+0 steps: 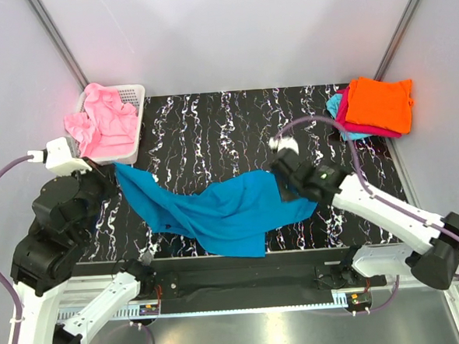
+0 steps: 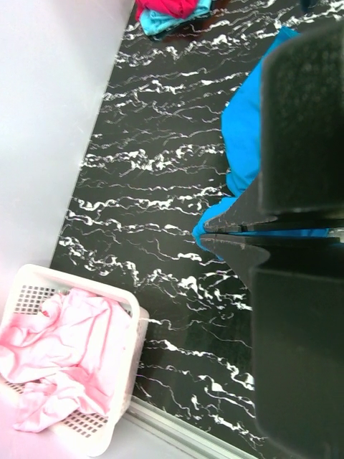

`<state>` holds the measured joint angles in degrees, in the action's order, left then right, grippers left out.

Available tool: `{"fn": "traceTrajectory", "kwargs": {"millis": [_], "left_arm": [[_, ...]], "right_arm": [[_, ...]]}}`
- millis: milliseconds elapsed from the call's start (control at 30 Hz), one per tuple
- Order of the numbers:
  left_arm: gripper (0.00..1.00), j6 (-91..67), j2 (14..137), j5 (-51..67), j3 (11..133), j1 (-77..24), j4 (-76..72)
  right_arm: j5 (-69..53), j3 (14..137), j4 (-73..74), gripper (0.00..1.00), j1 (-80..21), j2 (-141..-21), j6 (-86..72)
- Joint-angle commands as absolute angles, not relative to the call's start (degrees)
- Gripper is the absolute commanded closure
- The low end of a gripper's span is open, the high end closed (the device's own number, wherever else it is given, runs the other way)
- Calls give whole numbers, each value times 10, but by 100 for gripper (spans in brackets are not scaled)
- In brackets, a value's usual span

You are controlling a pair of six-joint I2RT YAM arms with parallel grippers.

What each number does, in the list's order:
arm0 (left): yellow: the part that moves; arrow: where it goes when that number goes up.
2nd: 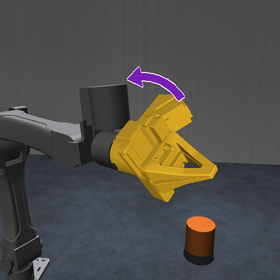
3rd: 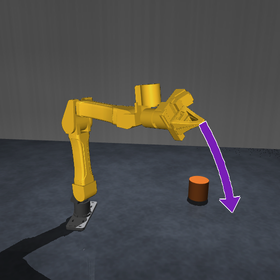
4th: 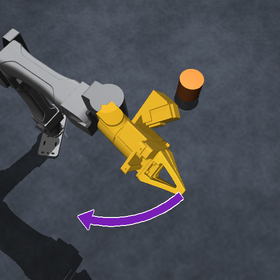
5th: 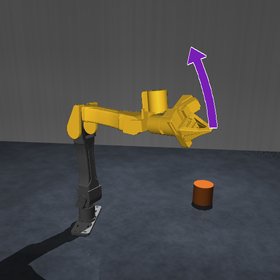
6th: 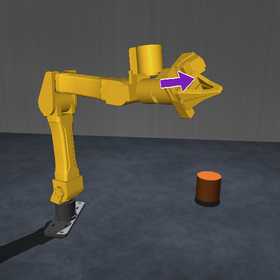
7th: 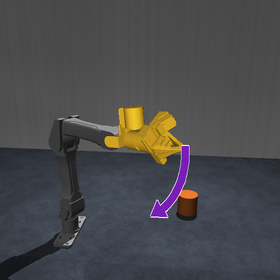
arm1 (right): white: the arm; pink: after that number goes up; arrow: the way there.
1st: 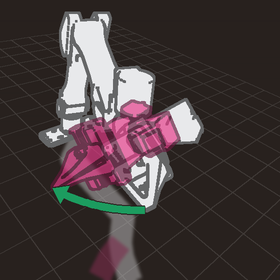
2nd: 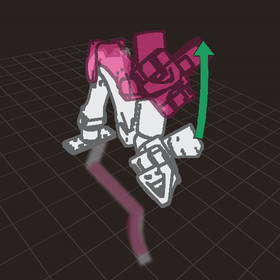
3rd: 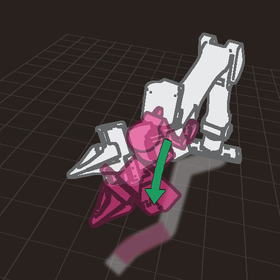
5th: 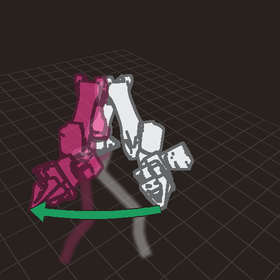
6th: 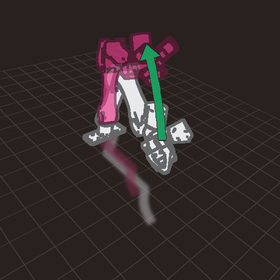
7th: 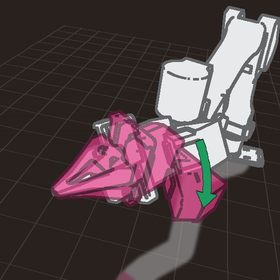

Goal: Fold and stack the t-shirts
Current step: Flatten the tshirt out

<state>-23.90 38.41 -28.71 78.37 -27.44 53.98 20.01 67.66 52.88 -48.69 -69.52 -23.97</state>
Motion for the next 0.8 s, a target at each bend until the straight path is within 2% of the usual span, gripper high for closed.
{"fn": "traceTrajectory", "kwargs": {"millis": [0,33,333,467,567,767], "left_arm": [[100,-241,369,-282,770,-275,516],[100,-240,367,-282,768,-275,514],[100,-249,364,-287,747,-275,513],[100,-250,359,-288,740,-275,514],[100,-250,358,-289,737,-275,515],[100,-251,355,-288,734,-275,514]], "right_arm": [[97,614,467,70,-487,-653,-294],[81,602,462,66,-487,-647,-302],[-67,449,339,61,-510,-605,-409],[-67,397,302,58,-539,-606,-446],[-63,377,284,52,-555,-617,-455],[-61,352,242,48,-570,-660,-462]]}}
